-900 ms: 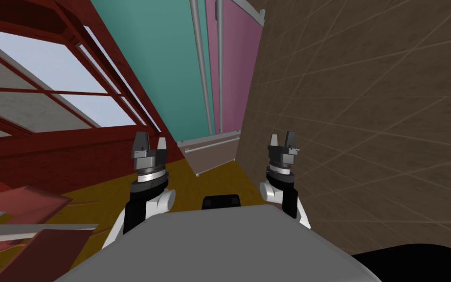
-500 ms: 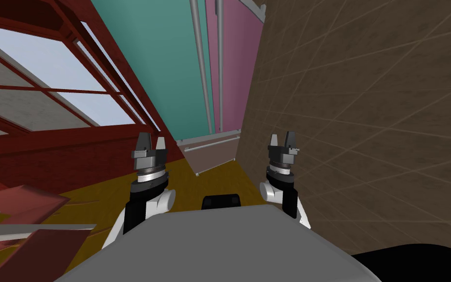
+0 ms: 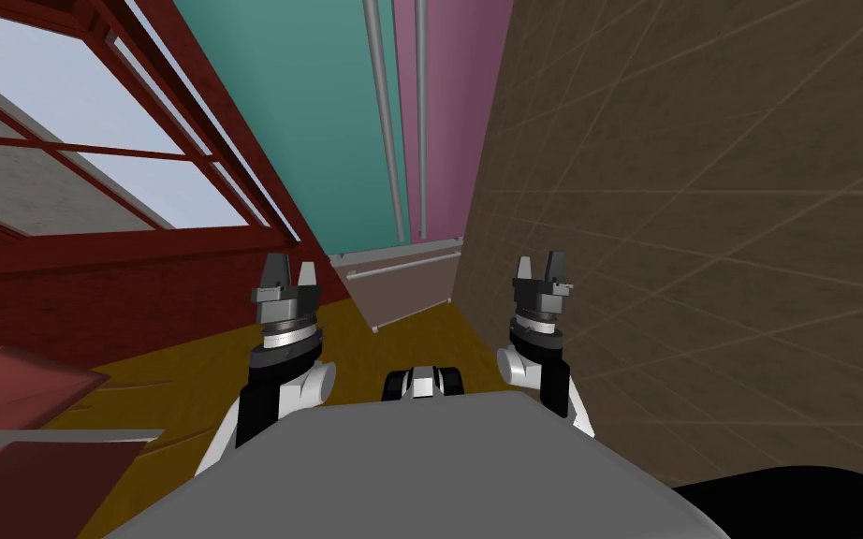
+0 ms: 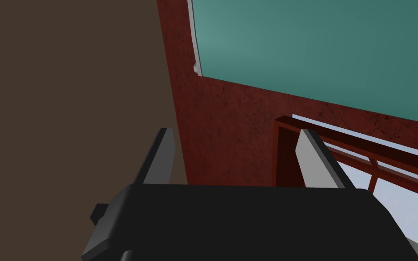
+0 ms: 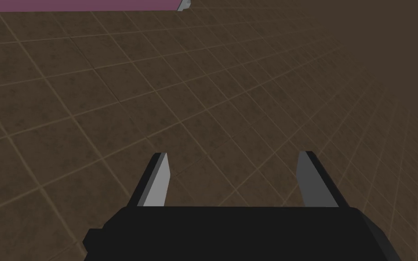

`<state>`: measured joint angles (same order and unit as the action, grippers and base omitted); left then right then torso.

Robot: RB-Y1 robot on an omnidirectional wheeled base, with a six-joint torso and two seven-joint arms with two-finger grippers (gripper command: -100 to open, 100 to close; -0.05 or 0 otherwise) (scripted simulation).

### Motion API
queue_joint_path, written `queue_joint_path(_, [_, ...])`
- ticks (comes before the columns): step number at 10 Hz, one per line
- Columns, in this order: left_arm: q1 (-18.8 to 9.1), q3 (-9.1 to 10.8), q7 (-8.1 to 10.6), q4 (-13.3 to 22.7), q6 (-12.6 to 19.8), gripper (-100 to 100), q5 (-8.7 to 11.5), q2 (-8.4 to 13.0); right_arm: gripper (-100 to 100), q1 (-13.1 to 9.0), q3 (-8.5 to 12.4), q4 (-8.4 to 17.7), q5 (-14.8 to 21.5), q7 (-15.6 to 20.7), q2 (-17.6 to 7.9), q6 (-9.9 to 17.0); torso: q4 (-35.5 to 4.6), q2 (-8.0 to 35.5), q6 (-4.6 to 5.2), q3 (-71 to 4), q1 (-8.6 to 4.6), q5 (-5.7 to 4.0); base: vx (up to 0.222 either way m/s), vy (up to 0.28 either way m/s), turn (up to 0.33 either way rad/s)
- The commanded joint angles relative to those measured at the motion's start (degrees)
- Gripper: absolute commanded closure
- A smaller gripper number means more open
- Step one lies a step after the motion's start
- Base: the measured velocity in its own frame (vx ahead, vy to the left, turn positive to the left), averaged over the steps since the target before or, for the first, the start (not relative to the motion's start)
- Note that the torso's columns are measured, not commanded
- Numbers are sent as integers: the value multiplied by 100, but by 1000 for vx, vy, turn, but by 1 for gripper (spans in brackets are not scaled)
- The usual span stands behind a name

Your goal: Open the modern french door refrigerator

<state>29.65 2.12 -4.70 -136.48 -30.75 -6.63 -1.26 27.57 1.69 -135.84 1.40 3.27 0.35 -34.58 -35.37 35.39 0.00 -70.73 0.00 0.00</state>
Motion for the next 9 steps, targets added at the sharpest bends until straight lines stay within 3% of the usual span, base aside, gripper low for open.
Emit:
queue_joint_path(1, [-20,9,1,66,-34,-100,4,171,0,0,0,0,0,0,0,0,-423,423,0,-846,0,0,17,1,8])
queue_joint_path(3, [-69,30,2,227,-112,-100,12,430,0,1,0,3,0,0,0,0,-666,664,0,-1356,3,1,25,5,12])
queue_joint_path(9, [-364,151,12,1172,-561,-100,64,1050,0,2,0,3,0,0,0,0,-690,688,0,-1385,3,1,63,7,23])
